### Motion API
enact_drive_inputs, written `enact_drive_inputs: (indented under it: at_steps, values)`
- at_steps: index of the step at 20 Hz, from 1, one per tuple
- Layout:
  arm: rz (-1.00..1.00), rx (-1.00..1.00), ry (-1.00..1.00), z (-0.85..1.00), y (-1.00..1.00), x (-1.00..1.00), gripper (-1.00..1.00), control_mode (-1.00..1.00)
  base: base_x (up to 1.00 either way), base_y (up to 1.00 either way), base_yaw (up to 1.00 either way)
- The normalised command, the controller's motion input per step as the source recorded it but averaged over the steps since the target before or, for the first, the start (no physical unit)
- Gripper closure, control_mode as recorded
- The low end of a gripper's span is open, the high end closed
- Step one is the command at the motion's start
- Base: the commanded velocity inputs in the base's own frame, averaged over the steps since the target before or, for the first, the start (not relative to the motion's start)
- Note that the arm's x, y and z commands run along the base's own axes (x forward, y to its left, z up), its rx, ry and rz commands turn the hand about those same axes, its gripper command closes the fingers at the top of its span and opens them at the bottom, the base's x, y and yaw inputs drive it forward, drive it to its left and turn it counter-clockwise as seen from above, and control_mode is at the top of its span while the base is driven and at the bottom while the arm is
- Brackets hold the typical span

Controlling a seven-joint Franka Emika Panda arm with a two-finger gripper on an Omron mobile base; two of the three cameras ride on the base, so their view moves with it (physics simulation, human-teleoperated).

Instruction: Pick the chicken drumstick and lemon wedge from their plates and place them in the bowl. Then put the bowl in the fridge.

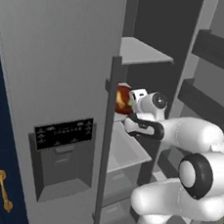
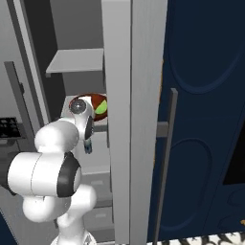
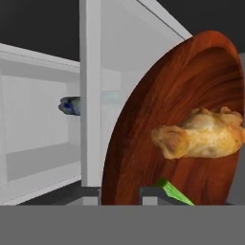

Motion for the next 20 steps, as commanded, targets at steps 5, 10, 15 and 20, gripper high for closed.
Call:
enact_drive_inputs:
  at_steps: [5, 10, 15, 20]
  values:
    - [0.00, 0.00, -0.01, 0.00, 0.03, 0.09, -1.00, -1.00, 0.00, 0.00, 0.00]
    - [-0.06, 0.00, -0.08, 0.02, 0.00, -0.12, -1.00, -1.00, 0.00, 0.00, 0.00]
    - [-0.13, 0.00, -0.14, 0.23, 0.00, -0.50, -1.00, -1.00, 0.00, 0.00, 0.00]
    - [-0.04, 0.04, -0.10, 0.41, -0.12, -0.61, -1.00, -1.00, 0.00, 0.00, 0.00]
